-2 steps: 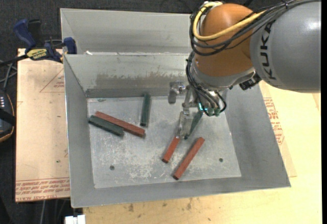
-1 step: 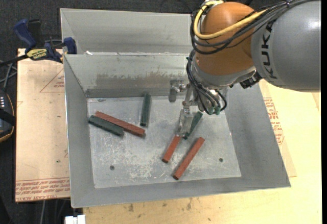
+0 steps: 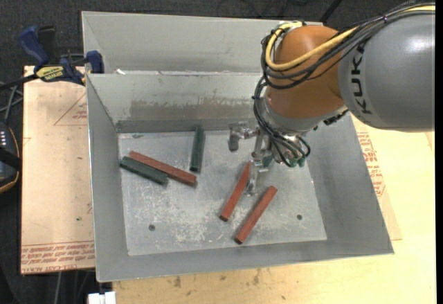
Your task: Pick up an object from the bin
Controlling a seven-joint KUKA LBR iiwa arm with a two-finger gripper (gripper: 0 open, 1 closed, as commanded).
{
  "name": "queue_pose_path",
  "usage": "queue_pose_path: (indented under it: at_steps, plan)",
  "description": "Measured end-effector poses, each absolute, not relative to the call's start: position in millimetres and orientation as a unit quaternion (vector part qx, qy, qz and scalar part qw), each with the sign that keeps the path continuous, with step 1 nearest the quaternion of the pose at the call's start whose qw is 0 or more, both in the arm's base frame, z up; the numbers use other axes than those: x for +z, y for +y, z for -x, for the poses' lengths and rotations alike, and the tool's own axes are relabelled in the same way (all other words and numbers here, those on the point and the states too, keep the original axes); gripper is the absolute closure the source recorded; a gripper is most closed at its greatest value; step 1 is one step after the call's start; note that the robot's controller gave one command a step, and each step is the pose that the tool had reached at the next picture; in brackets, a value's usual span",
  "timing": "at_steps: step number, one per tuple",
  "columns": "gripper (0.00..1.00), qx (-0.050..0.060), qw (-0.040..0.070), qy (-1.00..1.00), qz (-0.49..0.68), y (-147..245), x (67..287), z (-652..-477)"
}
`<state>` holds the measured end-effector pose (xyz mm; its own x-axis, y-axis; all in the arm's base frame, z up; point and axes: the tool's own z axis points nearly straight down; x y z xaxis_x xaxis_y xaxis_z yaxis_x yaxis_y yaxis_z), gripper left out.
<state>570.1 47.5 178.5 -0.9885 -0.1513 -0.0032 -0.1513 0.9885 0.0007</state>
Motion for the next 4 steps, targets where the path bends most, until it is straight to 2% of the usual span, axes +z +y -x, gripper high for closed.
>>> queue_pose_path:
  at_steps: [1,2,3,4]
  plan:
    - [0.0,0.0,0.0,0.982,0.19,-7,153,-564.0]
    - [0.0,0.0,0.002,0.957,0.291,15,138,-575.8]
    - [0.0,0.0,0.002,0.968,0.25,1,72,-601.1]
    - [1.0,-0.001,0.006,0.965,0.263,-3,61,-609.9]
